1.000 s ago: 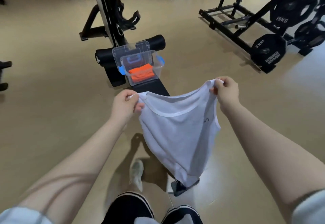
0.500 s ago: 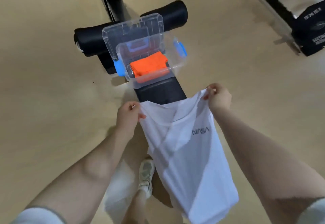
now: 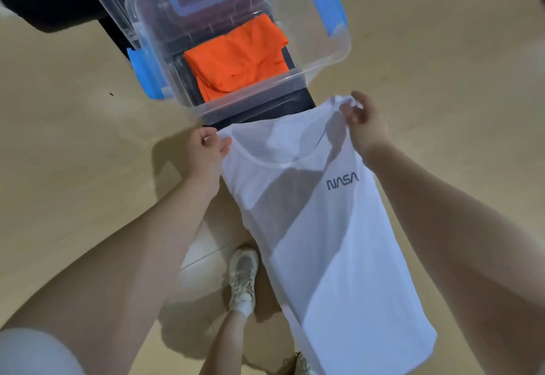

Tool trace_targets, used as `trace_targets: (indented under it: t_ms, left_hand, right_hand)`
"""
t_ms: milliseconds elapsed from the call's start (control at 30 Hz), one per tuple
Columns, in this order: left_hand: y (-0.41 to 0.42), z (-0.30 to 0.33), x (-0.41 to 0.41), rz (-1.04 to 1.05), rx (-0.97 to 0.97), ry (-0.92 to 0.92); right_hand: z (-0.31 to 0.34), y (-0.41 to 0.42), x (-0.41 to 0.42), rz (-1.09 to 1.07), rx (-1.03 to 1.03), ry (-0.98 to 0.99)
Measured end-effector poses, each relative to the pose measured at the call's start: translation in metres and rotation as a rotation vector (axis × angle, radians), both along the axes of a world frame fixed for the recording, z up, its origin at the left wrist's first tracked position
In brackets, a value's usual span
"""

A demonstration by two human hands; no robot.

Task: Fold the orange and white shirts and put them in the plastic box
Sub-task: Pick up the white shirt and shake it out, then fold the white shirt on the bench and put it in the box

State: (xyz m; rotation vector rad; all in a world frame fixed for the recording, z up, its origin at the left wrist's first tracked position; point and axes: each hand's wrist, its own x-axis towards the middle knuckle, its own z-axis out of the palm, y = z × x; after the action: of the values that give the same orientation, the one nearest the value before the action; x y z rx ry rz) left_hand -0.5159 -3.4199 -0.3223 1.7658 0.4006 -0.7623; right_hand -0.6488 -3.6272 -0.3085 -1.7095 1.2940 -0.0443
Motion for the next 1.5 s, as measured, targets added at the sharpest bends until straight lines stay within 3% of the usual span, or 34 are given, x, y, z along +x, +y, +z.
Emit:
trace_targets:
  t_ms: [67,233,333,433,533,667,733,900,967,1100,1200,1367,1500]
  left_hand:
    - [0.005,-0.011,-0.007,-0.178,0.094,-0.108]
    - [0.025,-0.014,-0.086,-0.864,0.174,-0.420]
    - [0.039,-0.021,-0.140,-1.310,0.229,-0.480]
    - [0.056,-0.032,-0.171,-1.430,0.399,-0.463]
    - [0.070,-0.039,-0.181,-1.460,0.536,-0.469]
    - [0.070,-0.038,-0.189,-1.365,0.640,-0.404]
    - [0.071,-0.034,-0.200,-1.284,0.660,-0.367]
    - [0.083,-0.015,-0.270,-1.207,0.444,-0.357]
    - [0.097,-0.012,-0.306,-1.128,0.425,-0.337]
    - [0.130,-0.010,-0.378,-0.770,0.425,-0.286]
    - [0.152,-0.003,-0.435,-0.470,0.450,-0.048]
    - [0.180,-0.012,-0.497,-0.406,0.470,0.181]
    - [0.176,-0.031,-0.516,-0.182,0.322,0.303]
  right_hand:
    - [-0.006,0.010,-0.010,0.098,0.079,0.037]
    - [-0.022,0.089,-0.076,0.548,-0.293,0.260]
    - [-0.037,0.138,-0.120,0.848,-0.302,0.341]
    - [-0.046,0.160,-0.158,1.017,-0.347,0.388]
    - [-0.050,0.153,-0.197,0.998,-0.391,0.538]
    - [-0.043,0.128,-0.255,0.778,-0.309,0.664]
    - [-0.038,0.116,-0.278,0.683,-0.135,0.697]
    - [-0.013,0.103,-0.337,0.364,0.061,0.468]
    - [-0.002,0.108,-0.368,0.339,0.063,0.419]
    - [0.014,0.119,-0.426,0.314,0.154,0.404]
    - [0.008,0.127,-0.463,0.303,0.232,0.413]
    - [-0.016,0.143,-0.499,0.286,0.309,0.503]
    - [-0.033,0.146,-0.503,0.174,0.385,0.388]
